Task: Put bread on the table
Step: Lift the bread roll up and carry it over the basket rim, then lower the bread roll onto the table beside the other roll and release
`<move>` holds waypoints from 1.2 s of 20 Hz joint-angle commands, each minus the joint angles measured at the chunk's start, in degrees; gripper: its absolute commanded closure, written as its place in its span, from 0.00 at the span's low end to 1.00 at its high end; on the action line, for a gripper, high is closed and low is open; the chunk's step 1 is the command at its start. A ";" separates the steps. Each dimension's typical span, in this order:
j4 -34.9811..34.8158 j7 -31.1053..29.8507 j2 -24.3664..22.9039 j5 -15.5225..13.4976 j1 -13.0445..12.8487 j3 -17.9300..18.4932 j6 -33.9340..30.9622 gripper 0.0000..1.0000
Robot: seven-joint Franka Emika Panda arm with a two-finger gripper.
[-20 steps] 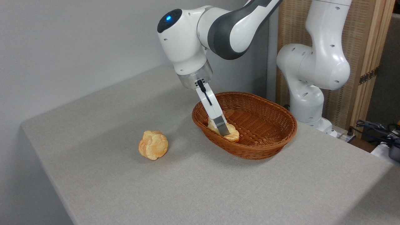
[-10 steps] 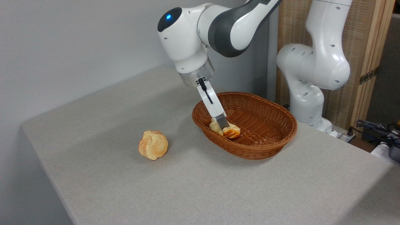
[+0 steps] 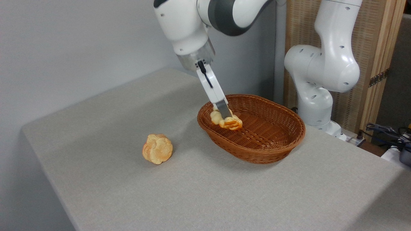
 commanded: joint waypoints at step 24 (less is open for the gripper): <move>13.90 1.29 15.96 -3.00 -0.40 7.62 14.46 0.00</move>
